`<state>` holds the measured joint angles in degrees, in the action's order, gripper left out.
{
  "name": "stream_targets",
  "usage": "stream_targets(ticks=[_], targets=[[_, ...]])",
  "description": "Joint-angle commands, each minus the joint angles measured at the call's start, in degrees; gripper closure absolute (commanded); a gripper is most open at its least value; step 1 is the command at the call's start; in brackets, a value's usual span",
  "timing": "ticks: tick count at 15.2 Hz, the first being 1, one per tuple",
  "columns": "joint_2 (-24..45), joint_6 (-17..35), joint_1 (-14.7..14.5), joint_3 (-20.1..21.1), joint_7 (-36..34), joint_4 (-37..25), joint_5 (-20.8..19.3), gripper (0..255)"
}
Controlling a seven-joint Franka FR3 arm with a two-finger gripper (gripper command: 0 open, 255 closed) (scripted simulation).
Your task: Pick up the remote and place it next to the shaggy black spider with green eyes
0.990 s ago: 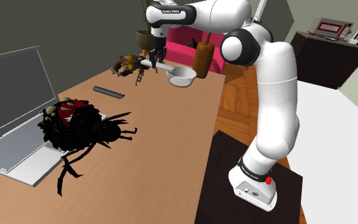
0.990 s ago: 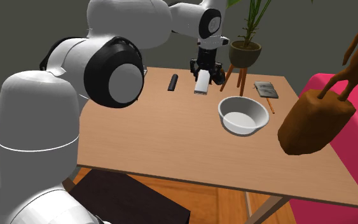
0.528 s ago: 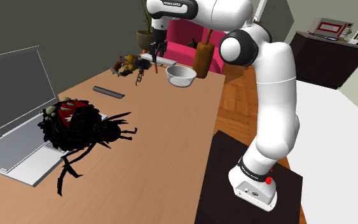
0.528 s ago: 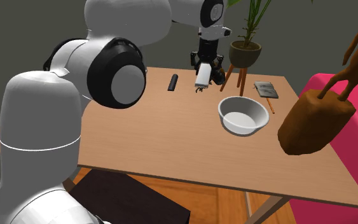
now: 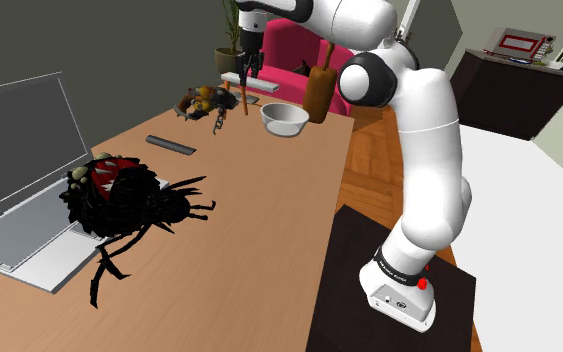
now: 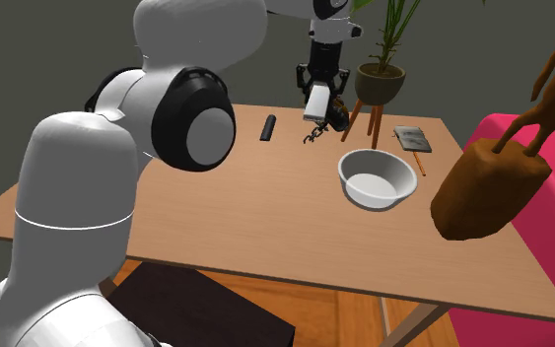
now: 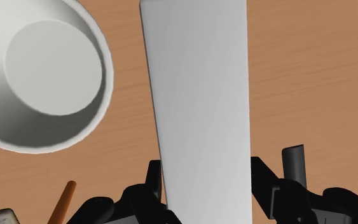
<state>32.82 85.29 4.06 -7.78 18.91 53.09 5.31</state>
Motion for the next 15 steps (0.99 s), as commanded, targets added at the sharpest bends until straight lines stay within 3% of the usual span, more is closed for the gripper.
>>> stream_targets(ticks=[1, 4, 7, 8, 9, 12, 15], targets=[[1.05, -2.41, 0.21, 0.06, -0.14, -3.46, 0.11, 255], [4.08, -6.96, 0.84, 0.20, -0.35, -11.05, 0.43, 255], [10.21, -13.59, 2.04, 0.65, -0.80, -23.86, 0.95, 255], [1.37, -6.99, -0.35, -0.26, -0.95, -8.36, 0.41, 255], [-3.01, -4.11, -2.01, -0.81, -1.48, -1.09, 0.11, 255], [-12.19, 1.07, -5.18, -0.31, -3.97, 13.16, -1.35, 255], [-19.10, 4.24, -7.77, 0.53, -6.87, 23.10, -2.47, 255]])
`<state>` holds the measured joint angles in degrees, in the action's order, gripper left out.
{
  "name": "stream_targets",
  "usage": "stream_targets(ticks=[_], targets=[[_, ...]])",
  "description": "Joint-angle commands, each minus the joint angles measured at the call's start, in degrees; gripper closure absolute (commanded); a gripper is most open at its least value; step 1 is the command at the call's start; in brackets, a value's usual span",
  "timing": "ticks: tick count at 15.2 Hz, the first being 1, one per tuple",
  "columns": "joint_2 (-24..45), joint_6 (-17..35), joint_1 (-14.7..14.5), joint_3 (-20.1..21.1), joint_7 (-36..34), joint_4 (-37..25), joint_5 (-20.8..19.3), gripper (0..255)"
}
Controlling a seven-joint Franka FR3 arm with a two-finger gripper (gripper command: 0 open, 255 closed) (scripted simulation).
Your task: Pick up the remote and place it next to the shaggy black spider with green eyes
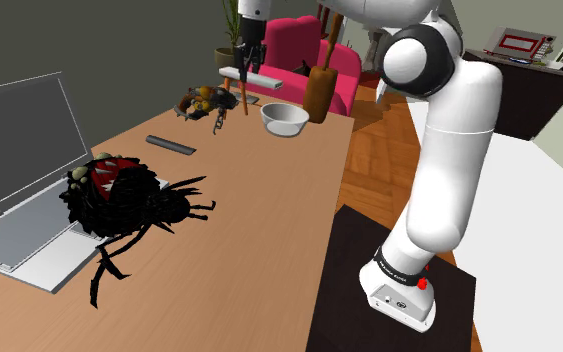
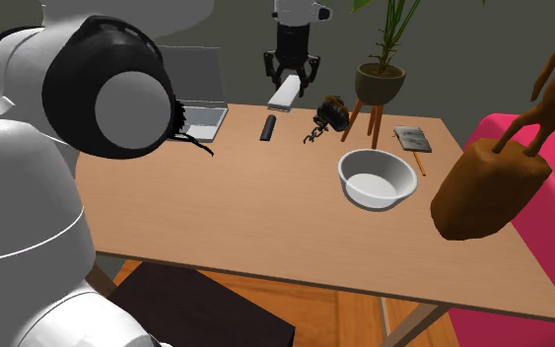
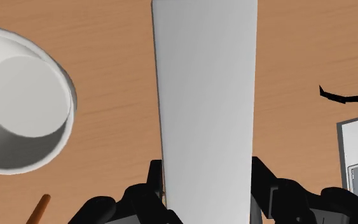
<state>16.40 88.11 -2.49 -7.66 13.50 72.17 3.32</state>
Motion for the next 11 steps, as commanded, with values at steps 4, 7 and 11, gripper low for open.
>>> stream_targets(ticks=[4, 7, 11], targets=[[-10.25, 4.17, -4.10, 2.03, -5.71, 14.18, -1.57, 255], [-15.12, 5.53, -5.99, 3.54, -9.08, 20.31, -2.07, 255], [-20.77, 6.71, -8.26, 5.92, -13.72, 27.04, -2.29, 255]])
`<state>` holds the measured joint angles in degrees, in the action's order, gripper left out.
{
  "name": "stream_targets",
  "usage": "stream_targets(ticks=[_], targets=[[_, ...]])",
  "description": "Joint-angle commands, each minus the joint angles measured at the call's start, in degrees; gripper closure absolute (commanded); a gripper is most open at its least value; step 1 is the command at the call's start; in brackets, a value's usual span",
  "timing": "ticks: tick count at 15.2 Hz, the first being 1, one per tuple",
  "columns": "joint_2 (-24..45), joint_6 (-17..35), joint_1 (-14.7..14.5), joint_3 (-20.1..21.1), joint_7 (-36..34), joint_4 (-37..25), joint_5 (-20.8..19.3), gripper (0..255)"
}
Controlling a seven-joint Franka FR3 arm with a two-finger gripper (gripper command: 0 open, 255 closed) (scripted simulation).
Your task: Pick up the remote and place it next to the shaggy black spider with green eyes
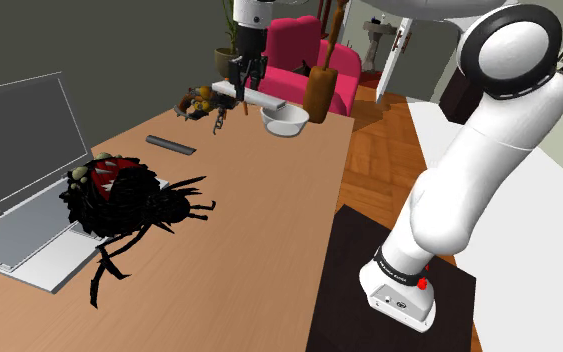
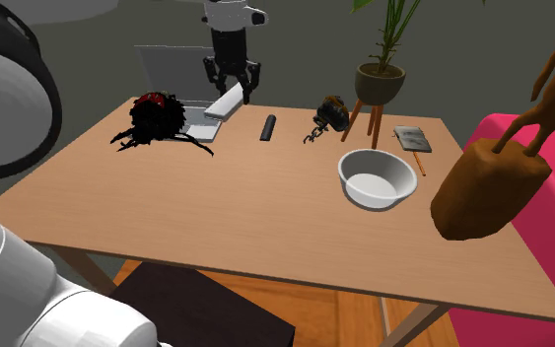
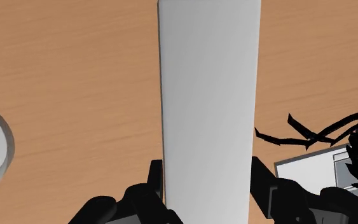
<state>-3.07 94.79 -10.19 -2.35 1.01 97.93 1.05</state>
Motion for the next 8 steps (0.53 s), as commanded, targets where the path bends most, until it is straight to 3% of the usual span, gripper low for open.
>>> stream_targets(ticks=[1, 8], targets=[[-2.58, 0.24, -1.11, 1.25, -2.42, 2.74, 0.00, 255], [-10.09, 0.99, -4.80, 6.25, -10.89, 10.82, 0.99, 255]])
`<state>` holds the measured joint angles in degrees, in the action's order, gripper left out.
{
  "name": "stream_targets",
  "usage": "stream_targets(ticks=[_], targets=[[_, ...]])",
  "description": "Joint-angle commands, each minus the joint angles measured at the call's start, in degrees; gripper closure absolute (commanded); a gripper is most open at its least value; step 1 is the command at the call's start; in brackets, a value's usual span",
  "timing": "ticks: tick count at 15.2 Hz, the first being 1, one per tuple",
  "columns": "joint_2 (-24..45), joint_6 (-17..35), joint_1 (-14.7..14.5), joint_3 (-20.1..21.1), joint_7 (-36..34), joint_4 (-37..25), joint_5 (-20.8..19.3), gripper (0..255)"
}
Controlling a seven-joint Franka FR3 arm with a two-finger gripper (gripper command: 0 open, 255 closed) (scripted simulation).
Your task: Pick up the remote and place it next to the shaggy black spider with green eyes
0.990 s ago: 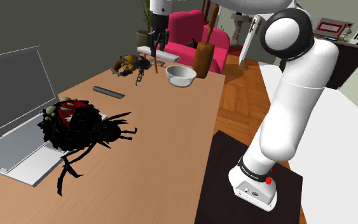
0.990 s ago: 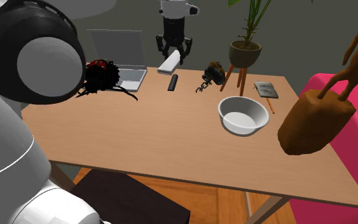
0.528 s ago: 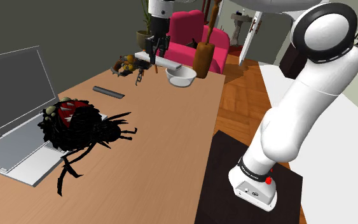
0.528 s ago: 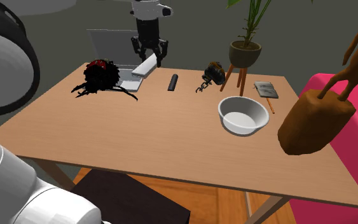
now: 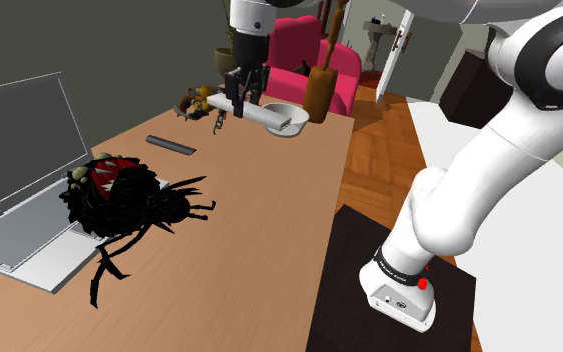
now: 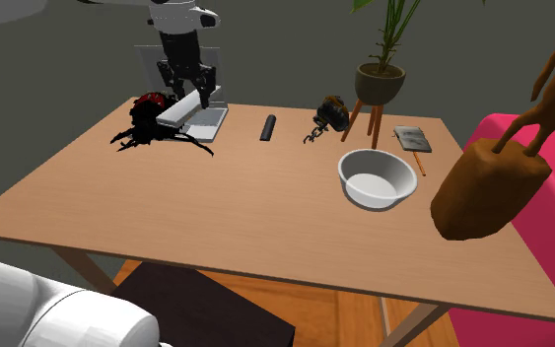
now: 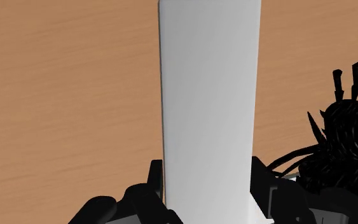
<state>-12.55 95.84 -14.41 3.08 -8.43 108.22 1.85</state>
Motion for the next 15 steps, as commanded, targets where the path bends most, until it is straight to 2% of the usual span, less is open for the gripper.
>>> stream_targets(ticks=[1, 8, 15], targets=[[-1.49, -0.02, -1.09, 1.61, -2.68, 1.39, 0.44, 255], [-6.11, -0.02, -4.76, 7.42, -11.57, 5.61, 2.61, 255], [-7.95, -0.11, -8.41, 13.82, -20.94, 6.67, 5.05, 255]])
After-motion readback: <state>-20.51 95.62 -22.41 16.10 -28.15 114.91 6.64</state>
